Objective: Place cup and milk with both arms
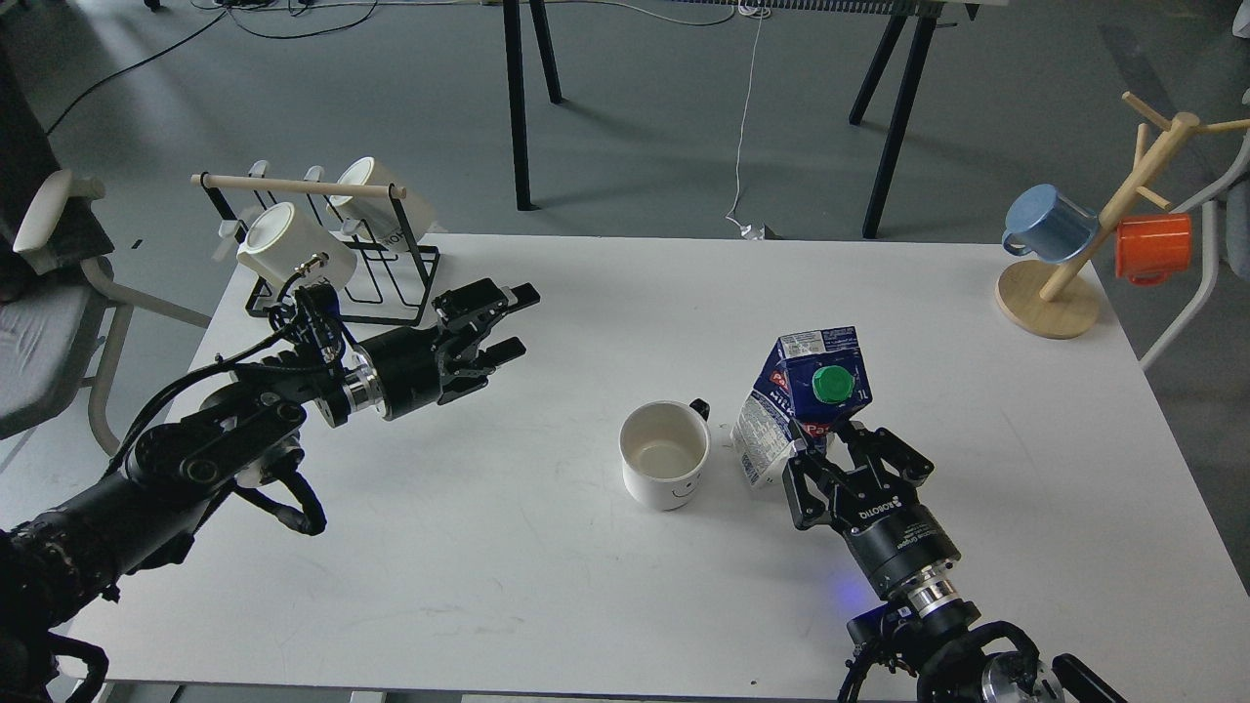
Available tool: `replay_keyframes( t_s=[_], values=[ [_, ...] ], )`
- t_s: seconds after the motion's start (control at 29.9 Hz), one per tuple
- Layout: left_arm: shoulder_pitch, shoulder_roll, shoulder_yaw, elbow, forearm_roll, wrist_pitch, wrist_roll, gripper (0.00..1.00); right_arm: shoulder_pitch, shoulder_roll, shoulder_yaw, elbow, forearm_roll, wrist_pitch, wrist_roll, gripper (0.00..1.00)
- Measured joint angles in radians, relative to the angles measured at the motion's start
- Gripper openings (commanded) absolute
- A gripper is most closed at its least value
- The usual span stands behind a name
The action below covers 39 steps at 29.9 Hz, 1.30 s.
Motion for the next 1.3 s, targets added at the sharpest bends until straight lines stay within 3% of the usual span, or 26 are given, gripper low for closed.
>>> replay_keyframes(
  t_s=[0.2,0.33,0.43,0.97,1.3],
  values=[
    [0.01,0.002,0.0,0.0,0.002,0.0,0.0,0.92,0.003,0.005,-0.002,-0.015,-0.009,0.0,0.0,0.54],
    [0.01,0.002,0.0,0.0,0.002,0.0,0.0,0.92,0.004,0.005,-0.003,-0.016,-0.016,0.0,-0.001,0.86],
    [0.01,0.002,0.0,0.0,0.002,0.0,0.0,0.92,0.003,0.004,-0.004,-0.01,-0.021,0.0,-0.002,0.99],
    [0.011,0.001,0.002,0.0,0.003,0.0,0.0,0.92,-0.157,-0.077,-0.003,0.148,-0.024,0.0,-0.01,0.99],
    [0.011,0.001,0.002,0.0,0.003,0.0,0.0,0.92,-0.36,-0.318,0.03,0.284,-0.024,0.0,-0.008,0.99]
  ],
)
